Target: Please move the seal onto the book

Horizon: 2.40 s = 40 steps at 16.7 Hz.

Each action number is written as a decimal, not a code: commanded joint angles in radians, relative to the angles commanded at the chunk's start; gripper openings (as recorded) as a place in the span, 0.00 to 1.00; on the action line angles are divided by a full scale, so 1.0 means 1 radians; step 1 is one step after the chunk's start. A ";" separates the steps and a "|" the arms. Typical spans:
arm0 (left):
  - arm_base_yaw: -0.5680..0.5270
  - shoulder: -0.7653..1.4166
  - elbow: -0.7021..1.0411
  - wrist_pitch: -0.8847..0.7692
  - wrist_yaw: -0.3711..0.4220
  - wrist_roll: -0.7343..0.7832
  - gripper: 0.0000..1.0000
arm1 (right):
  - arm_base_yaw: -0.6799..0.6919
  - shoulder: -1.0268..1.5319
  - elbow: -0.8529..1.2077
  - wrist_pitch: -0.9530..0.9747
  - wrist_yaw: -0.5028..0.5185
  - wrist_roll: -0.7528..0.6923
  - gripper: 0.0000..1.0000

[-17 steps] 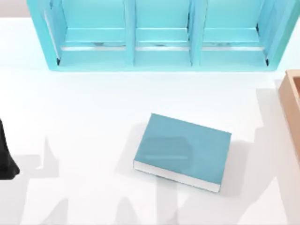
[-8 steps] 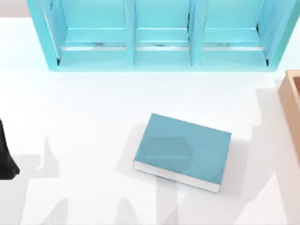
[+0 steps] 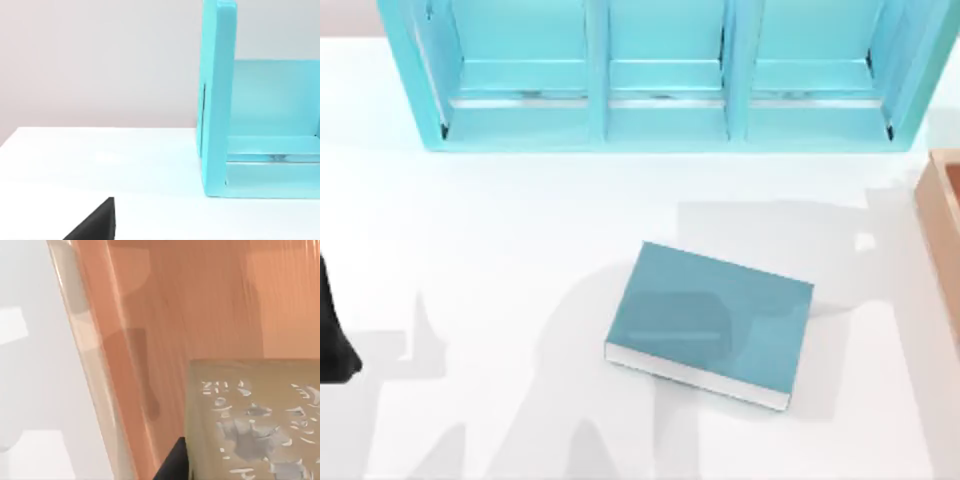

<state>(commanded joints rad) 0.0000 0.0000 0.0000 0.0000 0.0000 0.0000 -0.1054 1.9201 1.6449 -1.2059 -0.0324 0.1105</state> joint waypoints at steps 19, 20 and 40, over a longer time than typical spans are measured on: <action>0.000 0.000 0.000 0.000 0.000 0.000 1.00 | 0.509 0.051 0.117 -0.160 0.038 0.309 0.00; 0.000 0.000 0.000 0.000 0.000 0.000 1.00 | 0.563 0.077 0.121 -0.138 0.039 0.365 0.00; 0.000 0.000 0.000 0.000 0.000 0.000 1.00 | 0.796 0.187 0.148 -0.047 0.040 0.603 0.15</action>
<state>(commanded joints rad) 0.0000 0.0000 0.0000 0.0000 0.0000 0.0000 0.6906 2.1067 1.7933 -1.2533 0.0079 0.7137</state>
